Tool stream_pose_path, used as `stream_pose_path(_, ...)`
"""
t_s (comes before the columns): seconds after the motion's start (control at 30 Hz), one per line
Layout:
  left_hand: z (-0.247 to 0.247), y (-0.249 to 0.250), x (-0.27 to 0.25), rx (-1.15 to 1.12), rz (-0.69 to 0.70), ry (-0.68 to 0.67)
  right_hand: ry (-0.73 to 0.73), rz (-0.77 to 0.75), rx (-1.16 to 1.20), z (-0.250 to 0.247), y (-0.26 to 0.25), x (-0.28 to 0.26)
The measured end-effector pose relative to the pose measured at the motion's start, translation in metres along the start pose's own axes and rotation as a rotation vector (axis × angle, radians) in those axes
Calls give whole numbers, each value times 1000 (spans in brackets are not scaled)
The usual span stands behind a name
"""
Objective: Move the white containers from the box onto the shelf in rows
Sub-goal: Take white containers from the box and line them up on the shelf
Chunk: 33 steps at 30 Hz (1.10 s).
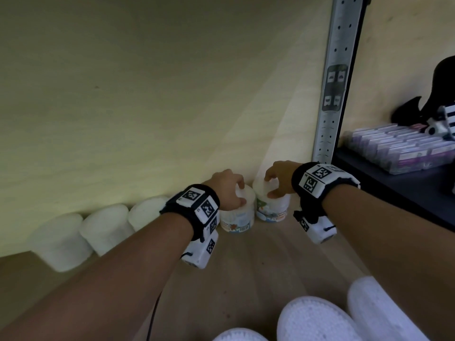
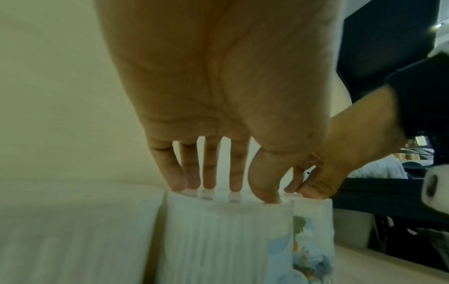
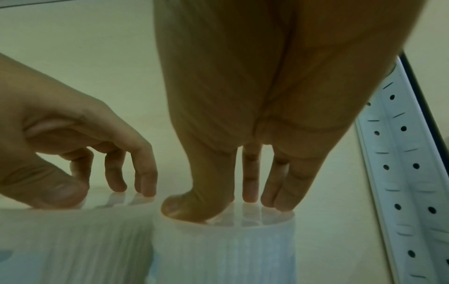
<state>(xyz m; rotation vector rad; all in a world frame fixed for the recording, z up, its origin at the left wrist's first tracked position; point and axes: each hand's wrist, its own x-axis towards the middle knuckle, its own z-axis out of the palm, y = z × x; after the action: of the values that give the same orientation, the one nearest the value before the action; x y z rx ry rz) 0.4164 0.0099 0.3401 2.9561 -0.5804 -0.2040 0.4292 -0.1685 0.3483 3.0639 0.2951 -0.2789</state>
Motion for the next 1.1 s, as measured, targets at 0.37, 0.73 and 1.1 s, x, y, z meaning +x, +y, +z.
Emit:
stream_pose_path(0.37, 5, 0, -4, -52, -47, 98, -2, 0, 15, 0, 0, -1)
stream_pose_path(0.73, -3, -8, -4, -56, 16, -46, -19, 5, 22, -1, 1, 0)
stream_pose_path(1.1, 10, 5, 8, 67, -129, 61, -21, 6, 9, -1, 1, 0)
